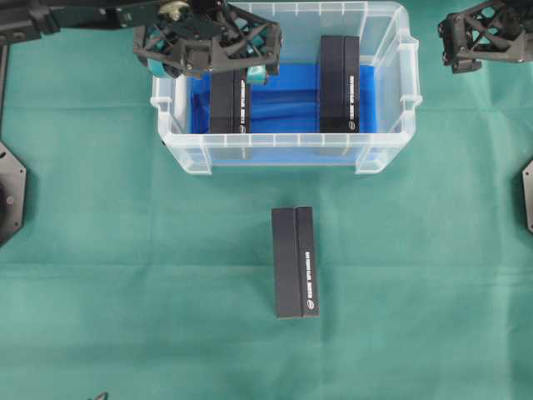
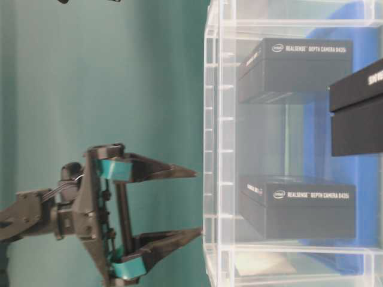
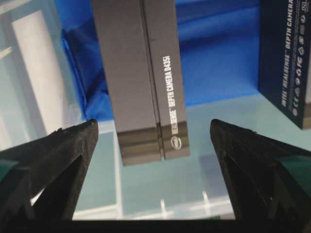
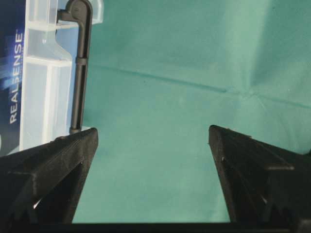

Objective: Take out the box from the case.
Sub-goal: 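Lower the left gripper and close it around the left box pair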

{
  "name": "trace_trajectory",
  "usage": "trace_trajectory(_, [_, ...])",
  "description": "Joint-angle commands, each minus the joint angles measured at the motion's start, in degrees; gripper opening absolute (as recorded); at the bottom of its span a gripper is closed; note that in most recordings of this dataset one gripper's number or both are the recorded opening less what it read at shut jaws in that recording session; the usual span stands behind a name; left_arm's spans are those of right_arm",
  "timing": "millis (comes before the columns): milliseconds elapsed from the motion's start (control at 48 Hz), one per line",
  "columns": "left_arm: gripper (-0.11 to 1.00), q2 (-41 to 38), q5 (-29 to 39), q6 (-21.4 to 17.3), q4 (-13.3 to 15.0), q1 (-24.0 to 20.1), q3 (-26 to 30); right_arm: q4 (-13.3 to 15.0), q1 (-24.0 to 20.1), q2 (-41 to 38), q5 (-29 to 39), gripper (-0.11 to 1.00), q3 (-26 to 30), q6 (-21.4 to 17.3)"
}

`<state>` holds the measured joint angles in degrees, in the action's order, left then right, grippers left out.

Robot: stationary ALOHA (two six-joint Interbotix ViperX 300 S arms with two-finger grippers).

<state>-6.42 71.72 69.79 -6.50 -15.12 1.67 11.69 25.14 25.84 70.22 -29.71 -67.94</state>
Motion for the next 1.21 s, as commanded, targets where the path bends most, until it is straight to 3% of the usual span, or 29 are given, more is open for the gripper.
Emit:
trace_trajectory(0, [0.98, 0.35, -0.70, 0.09, -0.26, -0.18, 0.44, 0.18, 0.09, 0.35, -0.35, 0.92, 0.62, 0.00])
trace_trajectory(1188, [0.97, -4.48, -12.04, 1.85, -0.26, -1.85, -7.82, 0.18, 0.09, 0.35, -2.72, 0.92, 0.53, 0.70])
